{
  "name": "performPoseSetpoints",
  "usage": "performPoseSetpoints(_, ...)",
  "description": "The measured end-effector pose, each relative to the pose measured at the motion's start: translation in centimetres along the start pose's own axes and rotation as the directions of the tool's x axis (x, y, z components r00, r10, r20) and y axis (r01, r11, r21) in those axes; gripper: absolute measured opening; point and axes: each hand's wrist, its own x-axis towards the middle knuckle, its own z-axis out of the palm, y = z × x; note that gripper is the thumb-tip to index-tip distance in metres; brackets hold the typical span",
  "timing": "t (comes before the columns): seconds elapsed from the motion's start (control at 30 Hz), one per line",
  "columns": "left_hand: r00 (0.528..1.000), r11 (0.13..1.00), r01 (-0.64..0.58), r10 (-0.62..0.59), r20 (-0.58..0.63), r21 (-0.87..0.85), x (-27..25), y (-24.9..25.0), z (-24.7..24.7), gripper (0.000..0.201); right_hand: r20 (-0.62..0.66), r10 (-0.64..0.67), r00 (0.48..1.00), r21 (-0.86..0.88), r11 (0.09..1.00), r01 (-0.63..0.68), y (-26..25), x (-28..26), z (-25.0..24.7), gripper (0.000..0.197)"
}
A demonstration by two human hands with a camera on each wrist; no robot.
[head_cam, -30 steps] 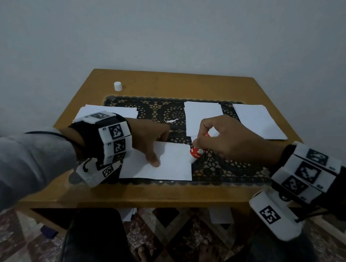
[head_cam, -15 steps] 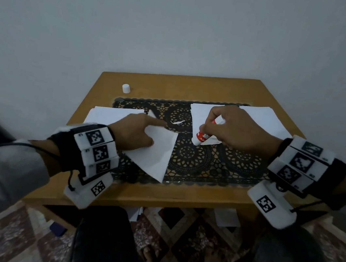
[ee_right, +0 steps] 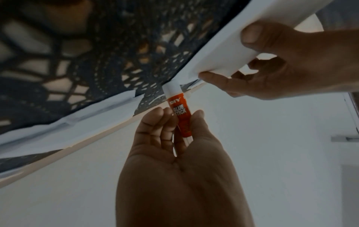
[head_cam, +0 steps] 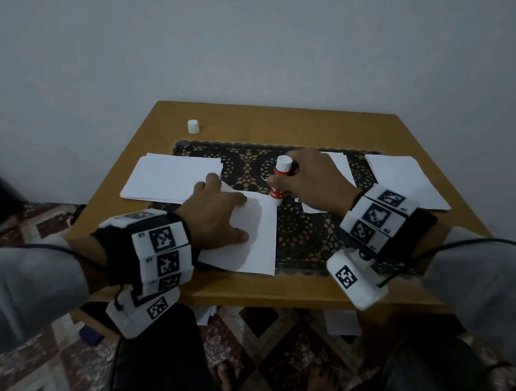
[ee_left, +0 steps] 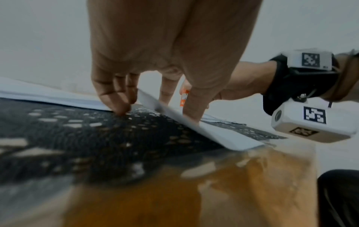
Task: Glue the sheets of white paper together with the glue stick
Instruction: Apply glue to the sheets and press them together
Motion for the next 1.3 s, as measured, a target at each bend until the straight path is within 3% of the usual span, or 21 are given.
performPoseSetpoints(0.23, 0.997, 0.959, -0.073, 0.081, -0.019, 0.274, 0.4, 0.6, -0.2, 0.069, -0.030, -0.043, 0.999, -0.021, 0.999, 0.043, -0.2, 0.2, 0.1, 0.031)
performPoseSetpoints(0.37, 0.983, 0.942, -0.181, 0.168, 0.067, 0.282, 0.8, 0.8, -0.6, 0.066, -0.035, -0.038, 0.999, -0.036, 0.999, 0.037, 0.1, 0.3, 0.3, 0.032)
performPoseSetpoints(0.53, 0.965, 0.921, -0.257, 0.225, 0.137, 0.294, 1.2, 0.7, -1.0, 0.065, -0.166, -0.045, 0.985, -0.006, 0.999, 0.044, -0.1, 0.7, 0.1, 0.039)
performPoseSetpoints(0.67, 0.951, 0.904, -0.304, 0.270, 0.148, 0.300, 1.5, 0.6, -0.8, 0.064, -0.097, -0.064, 0.993, -0.017, 0.998, 0.063, -0.4, 0.4, 0.7, 0.038)
performPoseSetpoints(1.1, 0.942, 0.881, -0.336, 0.309, 0.132, 0.332, 1.8, 0.4, -0.8, 0.061, -0.088, -0.011, 0.996, -0.080, 0.997, 0.004, -0.9, -0.4, 1.4, 0.041)
performPoseSetpoints(1.3, 0.945, 0.887, -0.327, 0.302, 0.125, 0.326, 1.8, 0.3, -0.6, 0.062, -0.058, -0.069, 0.996, -0.109, 0.992, 0.062, -0.5, -1.9, 1.2, 0.036)
